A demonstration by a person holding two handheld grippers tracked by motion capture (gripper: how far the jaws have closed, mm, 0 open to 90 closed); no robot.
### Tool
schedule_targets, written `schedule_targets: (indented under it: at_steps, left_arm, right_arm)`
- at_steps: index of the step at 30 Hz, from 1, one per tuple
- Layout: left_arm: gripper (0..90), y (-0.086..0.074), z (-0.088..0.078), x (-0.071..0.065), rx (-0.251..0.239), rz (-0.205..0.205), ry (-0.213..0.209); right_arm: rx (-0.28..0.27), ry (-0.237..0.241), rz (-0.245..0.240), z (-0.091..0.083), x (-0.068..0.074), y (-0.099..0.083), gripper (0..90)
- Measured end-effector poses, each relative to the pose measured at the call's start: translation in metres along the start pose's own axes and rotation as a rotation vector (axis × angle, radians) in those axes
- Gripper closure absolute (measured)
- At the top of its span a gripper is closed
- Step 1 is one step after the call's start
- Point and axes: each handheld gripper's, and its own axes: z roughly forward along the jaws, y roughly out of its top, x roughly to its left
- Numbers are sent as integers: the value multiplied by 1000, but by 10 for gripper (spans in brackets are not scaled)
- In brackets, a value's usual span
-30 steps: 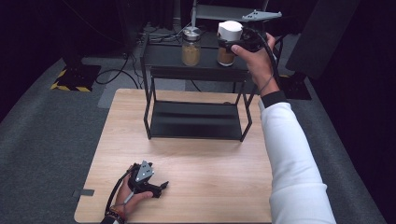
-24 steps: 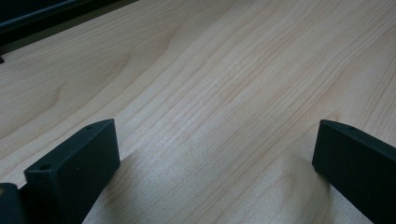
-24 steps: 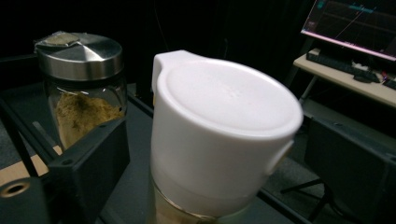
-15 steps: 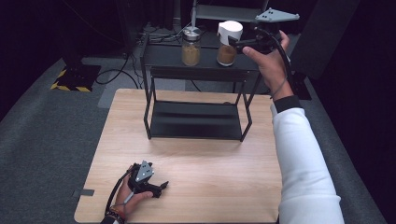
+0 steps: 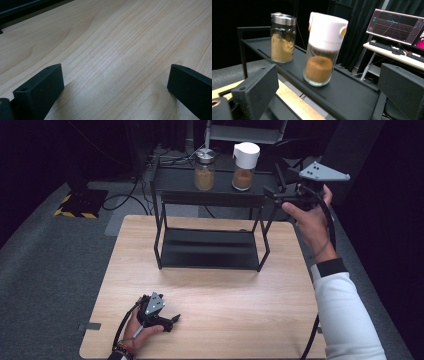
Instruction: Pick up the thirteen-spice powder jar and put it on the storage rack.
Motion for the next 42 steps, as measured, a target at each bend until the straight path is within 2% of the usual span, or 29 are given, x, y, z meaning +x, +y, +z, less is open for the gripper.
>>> schedule_targets:
  at_steps: [9, 12, 13, 14, 25, 33, 42]
  left_arm:
    - [1, 0, 0, 0, 0, 0, 1]
    - [1, 0, 0, 0, 0, 0, 1]
    - [1, 0, 0, 0, 0, 0, 1]
    - [1, 0, 0, 0, 0, 0, 1]
    - [0, 0, 0, 0, 0, -1, 3]
    - [1, 0, 0, -1, 0, -1, 3]
    - [1, 0, 0, 0, -1, -1, 3]
  right_arm:
    - [13, 20, 5, -28, 18, -40, 29]
    - [26, 14, -1, -36, 25, -54, 29]
    - [25, 19, 14, -40, 27, -65, 29]
    - [25, 19, 14, -40, 27, -65, 29]
    - [59, 29, 44, -64, 38, -112, 28]
    - [73, 29, 51, -78, 52, -154, 28]
    - [102, 20, 51, -89, 68, -185, 28]
